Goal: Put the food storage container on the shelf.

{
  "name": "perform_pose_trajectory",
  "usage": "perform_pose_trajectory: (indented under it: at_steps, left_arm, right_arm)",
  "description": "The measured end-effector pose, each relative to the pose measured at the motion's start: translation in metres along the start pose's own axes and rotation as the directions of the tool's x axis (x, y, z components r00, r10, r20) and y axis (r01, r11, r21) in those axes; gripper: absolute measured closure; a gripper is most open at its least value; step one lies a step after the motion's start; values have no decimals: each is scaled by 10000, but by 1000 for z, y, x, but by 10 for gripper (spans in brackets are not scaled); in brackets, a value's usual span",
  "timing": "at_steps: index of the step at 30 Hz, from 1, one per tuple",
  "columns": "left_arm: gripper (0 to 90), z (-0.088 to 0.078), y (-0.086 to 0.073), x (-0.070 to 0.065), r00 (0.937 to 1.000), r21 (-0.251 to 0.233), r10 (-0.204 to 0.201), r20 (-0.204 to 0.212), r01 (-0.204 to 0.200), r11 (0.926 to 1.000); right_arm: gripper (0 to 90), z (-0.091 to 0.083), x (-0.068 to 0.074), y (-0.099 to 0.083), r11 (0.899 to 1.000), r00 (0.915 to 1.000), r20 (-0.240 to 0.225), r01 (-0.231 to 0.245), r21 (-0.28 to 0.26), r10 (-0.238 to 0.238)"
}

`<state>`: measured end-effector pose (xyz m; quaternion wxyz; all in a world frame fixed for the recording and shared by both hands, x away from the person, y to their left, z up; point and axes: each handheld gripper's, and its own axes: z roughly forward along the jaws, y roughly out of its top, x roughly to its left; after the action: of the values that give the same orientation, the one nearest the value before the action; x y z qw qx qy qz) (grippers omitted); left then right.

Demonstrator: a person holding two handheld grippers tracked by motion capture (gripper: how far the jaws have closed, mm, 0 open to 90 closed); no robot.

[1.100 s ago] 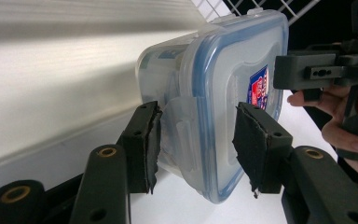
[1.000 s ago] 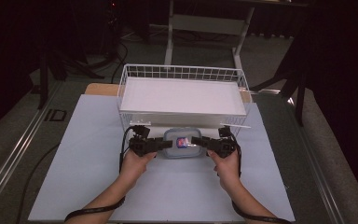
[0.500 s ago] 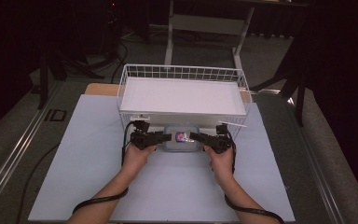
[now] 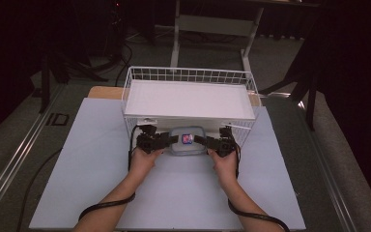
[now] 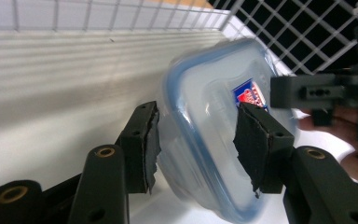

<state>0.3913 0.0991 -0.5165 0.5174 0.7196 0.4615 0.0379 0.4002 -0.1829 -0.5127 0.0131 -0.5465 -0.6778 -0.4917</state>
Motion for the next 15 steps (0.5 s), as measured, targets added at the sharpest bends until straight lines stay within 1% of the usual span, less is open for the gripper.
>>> perform_pose_trajectory:
  at_steps: [2,3,6,7,8,9,10,11,13,14,15]
  left_arm:
    - [496,2,-2,1,9996,-182,-256,135,258,9995]
    - [490,2,-2,3,9999,-285,-25,122,28,9996]
    - [476,4,-3,0,9987,-599,384,-332,-404,9974]
    - [476,4,-3,-1,9979,-604,457,-462,-484,9970]
    - [467,6,-4,-2,9963,-654,547,-668,-591,9961]
    - [460,6,-4,-1,9962,-718,573,-658,-620,9955]
    - [460,6,-5,0,9965,-744,576,-599,-620,9953]
    - [459,6,-5,0,9963,-763,602,-615,-648,9950]
    - [458,6,-6,-4,9941,-841,710,-821,-779,9934]
    - [447,6,-6,-4,9936,-837,685,-903,-762,9936]
    - [433,5,-6,-6,9942,-836,608,-886,-682,9942]
  right_arm:
    - [372,0,-2,-1,9998,9999,-83,-109,-166,108]
    - [372,1,-2,-2,9997,9999,-91,-138,-199,136]
    - [365,2,-4,-3,9991,9998,-129,-150,-390,145]
    - [363,3,-6,-3,9989,9998,-124,-139,-450,134]
    - [368,3,-6,-3,9988,9997,-62,-226,-445,223]
    - [385,2,-7,-3,9984,9998,80,-193,-534,198]
    - [398,1,-7,-2,9980,9998,184,-7,-628,18]
    - [396,1,-6,-1,9982,9997,253,72,-597,-57]
    - [397,1,-5,0,9984,9994,322,103,-549,-86]
    - [395,0,-4,0,9985,9990,395,217,-495,-197]
    - [395,0,-2,1,9984,9985,467,314,-461,-293]
